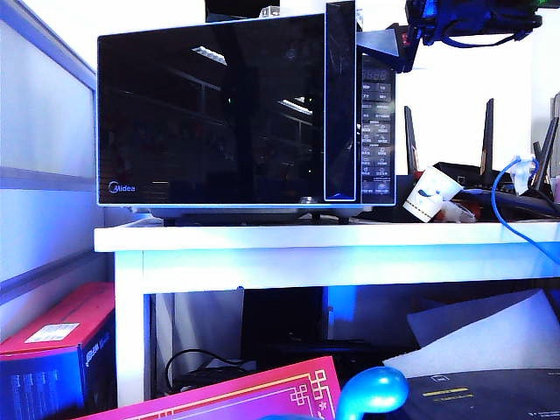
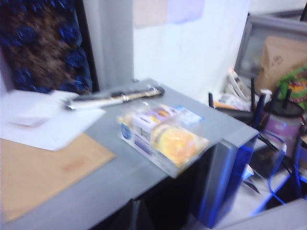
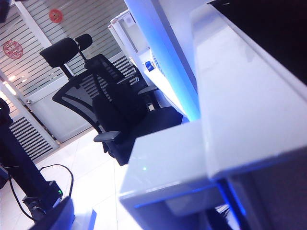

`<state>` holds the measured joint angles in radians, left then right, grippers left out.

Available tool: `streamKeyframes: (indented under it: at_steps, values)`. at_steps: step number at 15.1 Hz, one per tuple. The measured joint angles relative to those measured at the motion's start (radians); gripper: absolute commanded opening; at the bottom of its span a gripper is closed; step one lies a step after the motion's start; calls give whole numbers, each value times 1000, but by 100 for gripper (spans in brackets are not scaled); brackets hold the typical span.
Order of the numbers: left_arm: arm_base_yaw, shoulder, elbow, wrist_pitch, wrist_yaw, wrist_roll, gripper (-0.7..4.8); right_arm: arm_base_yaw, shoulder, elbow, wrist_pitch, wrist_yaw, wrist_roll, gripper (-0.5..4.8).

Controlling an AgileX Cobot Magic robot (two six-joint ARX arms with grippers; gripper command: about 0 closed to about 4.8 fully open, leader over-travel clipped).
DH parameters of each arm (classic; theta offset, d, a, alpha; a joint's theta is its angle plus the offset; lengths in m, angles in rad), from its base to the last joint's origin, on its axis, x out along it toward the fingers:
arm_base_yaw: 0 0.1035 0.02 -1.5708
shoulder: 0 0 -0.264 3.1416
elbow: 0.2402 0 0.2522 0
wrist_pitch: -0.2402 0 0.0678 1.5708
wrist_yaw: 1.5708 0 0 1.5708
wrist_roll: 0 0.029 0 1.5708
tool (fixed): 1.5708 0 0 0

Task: Open the microwave door, place the box of snacks from the top of the microwave inside, then close the microwave door.

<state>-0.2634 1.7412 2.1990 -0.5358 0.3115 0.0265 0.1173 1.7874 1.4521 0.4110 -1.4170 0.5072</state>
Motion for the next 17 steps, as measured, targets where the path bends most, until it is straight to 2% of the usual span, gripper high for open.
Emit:
streamKeyframes:
  at_steps: [8, 14, 15, 16, 17]
  values:
    - [-17, 198, -1, 107, 24, 3, -6, 0, 0, 0, 0, 3, 1, 333]
    - [-20, 251, 0, 105, 27, 3, -6, 1, 0, 0, 0, 3, 5, 333]
    - [-22, 259, 0, 98, 28, 3, -6, 1, 0, 0, 0, 3, 5, 341]
    - [-25, 274, 2, 96, 39, 8, -6, 1, 0, 0, 0, 4, 6, 378]
    - [-25, 275, 4, 93, 44, 8, -6, 1, 0, 0, 1, 3, 6, 392]
